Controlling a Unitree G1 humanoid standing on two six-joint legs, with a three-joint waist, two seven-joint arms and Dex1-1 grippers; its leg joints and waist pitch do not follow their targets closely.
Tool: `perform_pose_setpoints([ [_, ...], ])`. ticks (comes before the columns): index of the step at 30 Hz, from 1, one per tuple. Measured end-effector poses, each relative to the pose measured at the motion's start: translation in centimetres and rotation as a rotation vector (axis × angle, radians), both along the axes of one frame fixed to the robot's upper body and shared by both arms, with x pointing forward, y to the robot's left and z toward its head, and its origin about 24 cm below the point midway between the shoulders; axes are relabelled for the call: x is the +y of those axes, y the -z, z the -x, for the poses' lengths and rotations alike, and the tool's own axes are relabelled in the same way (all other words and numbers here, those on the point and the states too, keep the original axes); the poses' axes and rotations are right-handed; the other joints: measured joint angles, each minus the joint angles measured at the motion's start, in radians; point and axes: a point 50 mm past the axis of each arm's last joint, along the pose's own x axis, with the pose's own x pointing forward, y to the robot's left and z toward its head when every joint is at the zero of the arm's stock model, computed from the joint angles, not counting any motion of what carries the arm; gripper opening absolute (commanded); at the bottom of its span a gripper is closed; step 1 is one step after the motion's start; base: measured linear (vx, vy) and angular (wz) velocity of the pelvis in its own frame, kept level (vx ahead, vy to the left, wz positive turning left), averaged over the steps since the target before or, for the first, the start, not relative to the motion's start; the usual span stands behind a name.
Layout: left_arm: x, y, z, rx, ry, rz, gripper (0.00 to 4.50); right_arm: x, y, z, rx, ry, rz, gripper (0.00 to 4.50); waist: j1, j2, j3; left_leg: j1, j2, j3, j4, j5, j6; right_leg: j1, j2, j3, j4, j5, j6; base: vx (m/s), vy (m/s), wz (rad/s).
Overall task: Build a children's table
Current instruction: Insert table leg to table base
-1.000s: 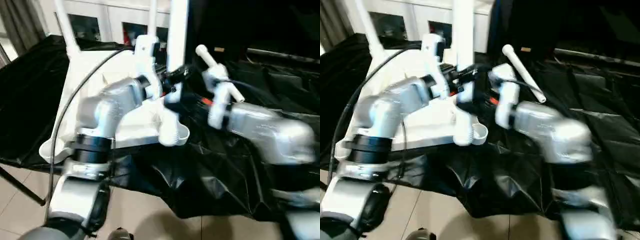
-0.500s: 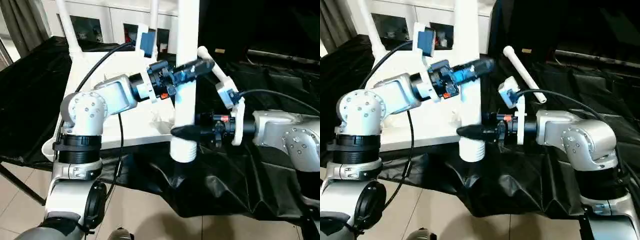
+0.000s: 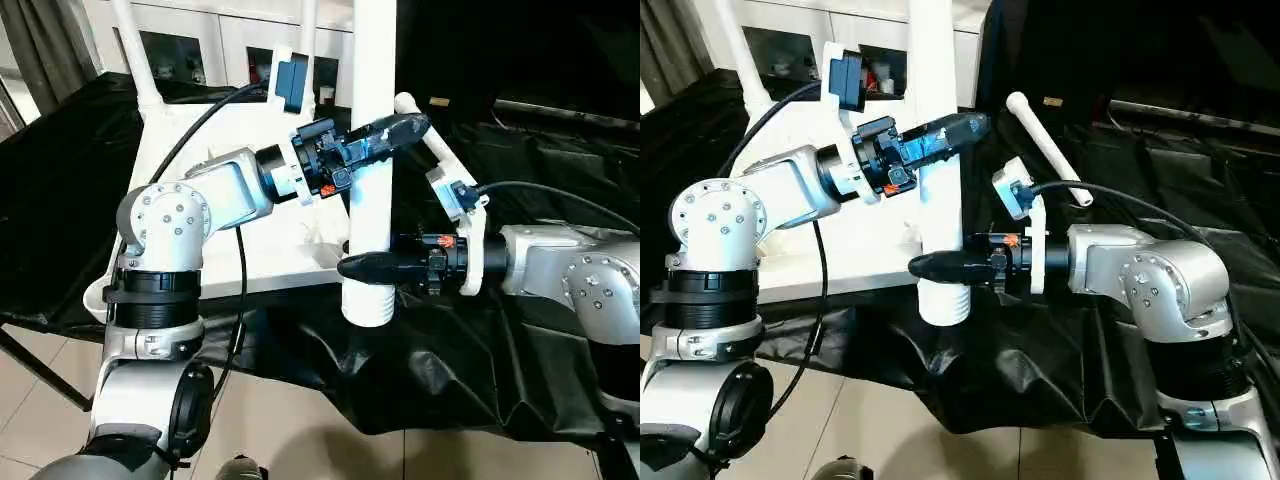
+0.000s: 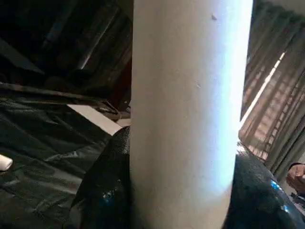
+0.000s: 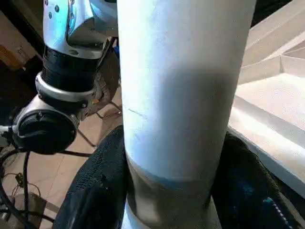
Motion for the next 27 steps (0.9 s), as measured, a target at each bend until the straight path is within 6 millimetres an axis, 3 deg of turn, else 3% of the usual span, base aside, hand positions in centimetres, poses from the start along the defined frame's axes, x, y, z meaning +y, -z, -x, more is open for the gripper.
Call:
perform_pose_setpoints([
  [5,0.1,0.0,-0.1,0.006,-0.029,-0.003,1.86,0.5,0.2,-0.1,0.011,0.017,-0.024,1.94,0.0,0.0,0.0,0.0,0.0,0.0,0.0,0.0,0.0,0.0,0.0,0.0,0.0,0.0,0.0,0.0,0.0,0.0],
  [6,0.2,0.0,-0.2,0.006,-0.042,-0.007,2.42,0.5,0.3,-0.2,0.01,0.024,-0.029,1.93,0.001,-0.001,0.0,0.0,0.0,0.0,0.0,0.0,0.0,0.0,0.0,0.0,0.0,0.0,0.001,0.0,0.0,0.0],
  [7,0.2,0.0,-0.4,0.004,-0.074,-0.01,2.56,0.7,0.4,-0.3,0.002,0.053,-0.033,1.93,0.002,-0.002,0.0,0.0,0.0,0.0,0.0,0.0,-0.001,0.0,0.0,0.0,0.0,0.0,0.001,0.0,0.0,0.0],
  [17,-0.3,1.9,-0.9,0.009,-0.362,-0.166,3.11,2.5,1.7,-1.6,-0.032,0.306,-0.027,1.93,-0.003,-0.003,-0.001,-0.001,0.0,0.0,0.0,0.001,-0.002,0.0,0.0,0.0,-0.001,0.001,0.002,0.0,0.0,0.0],
  [19,-0.7,2.4,-1.0,0.019,-0.416,-0.193,2.74,2.4,1.8,-1.8,-0.041,0.346,-0.01,1.93,-0.002,-0.003,-0.001,-0.001,0.0,0.0,0.0,0.001,-0.002,0.0,0.0,0.0,-0.001,0.001,0.002,0.0,0.0,0.0],
  [22,-1.4,2.4,-1.3,-0.001,-0.528,-0.234,2.71,2.7,2.1,-2.2,-0.027,0.404,-0.01,1.93,-0.004,-0.003,-0.001,-0.001,0.0,0.0,0.0,0.001,-0.002,0.0,0.0,0.0,-0.001,0.0,0.006,0.0,0.0,0.0],
  [24,-1.5,2.5,-1.5,-0.013,-0.59,-0.257,2.28,2.7,2.2,-2.3,-0.023,0.425,-0.005,1.93,-0.006,-0.003,-0.001,-0.001,0.0,0.0,-0.001,0.001,-0.002,0.0,0.0,0.0,-0.001,-0.001,0.008,0.0,0.0,0.0],
  [27,-1.6,2.6,-1.7,-0.009,-0.642,-0.258,2.28,2.7,2.3,-2.5,-0.029,0.448,0.009,1.93,-0.007,-0.003,-0.001,-0.001,0.0,0.0,-0.001,0.001,-0.002,0.0,0.0,0.0,-0.001,-0.001,0.008,0.0,0.0,0.0],
])
